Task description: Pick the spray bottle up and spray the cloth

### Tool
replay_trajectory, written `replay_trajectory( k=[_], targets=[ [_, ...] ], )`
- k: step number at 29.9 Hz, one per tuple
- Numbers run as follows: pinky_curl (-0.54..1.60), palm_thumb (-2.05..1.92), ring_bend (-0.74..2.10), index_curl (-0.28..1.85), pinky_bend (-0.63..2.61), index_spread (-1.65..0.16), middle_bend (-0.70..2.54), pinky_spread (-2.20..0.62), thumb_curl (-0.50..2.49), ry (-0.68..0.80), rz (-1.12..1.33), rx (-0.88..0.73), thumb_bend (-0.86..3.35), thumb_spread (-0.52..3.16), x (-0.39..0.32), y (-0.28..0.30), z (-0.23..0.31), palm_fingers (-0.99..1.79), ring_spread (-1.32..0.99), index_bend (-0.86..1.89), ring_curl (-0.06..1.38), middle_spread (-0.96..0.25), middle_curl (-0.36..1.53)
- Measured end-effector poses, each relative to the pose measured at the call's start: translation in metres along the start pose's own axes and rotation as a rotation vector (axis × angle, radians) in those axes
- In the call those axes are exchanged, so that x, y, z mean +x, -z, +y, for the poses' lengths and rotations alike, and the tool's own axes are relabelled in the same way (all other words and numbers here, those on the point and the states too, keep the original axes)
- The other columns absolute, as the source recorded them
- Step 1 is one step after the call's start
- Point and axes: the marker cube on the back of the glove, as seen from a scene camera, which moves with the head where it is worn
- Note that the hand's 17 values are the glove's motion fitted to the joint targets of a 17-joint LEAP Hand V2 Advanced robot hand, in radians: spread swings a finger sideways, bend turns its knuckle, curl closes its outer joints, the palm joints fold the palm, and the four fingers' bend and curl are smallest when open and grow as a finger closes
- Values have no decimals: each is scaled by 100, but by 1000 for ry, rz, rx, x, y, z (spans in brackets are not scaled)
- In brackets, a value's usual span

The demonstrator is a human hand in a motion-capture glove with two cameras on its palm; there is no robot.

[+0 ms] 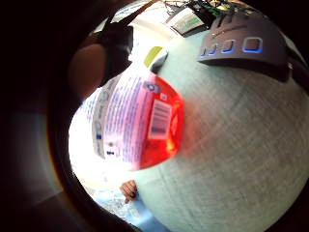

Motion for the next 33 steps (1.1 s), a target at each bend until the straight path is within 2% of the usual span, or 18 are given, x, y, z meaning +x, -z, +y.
replay_trajectory(
  k=[8,18,25,28,33],
  targets=[
    [32,72,32,28,25,-33,25,21,32,-6,-19,28,-2,106,6,-10,-9,77,-1,21,32,-6,40],
    [33,77,28,32,20,-30,24,24,35,31,39,132,-2,104,5,-22,-12,83,-3,16,32,-7,41],
    [32,85,33,33,18,-27,27,25,40,70,74,179,1,101,2,-21,-18,98,-4,13,34,-8,42],
    [32,88,35,33,19,-26,27,25,42,71,74,159,1,98,-3,-20,-19,101,-5,12,35,-8,43],
    [33,89,38,32,20,-24,27,24,45,112,109,7,-1,94,-27,-18,-22,106,-4,11,36,-8,43]
  ],
)
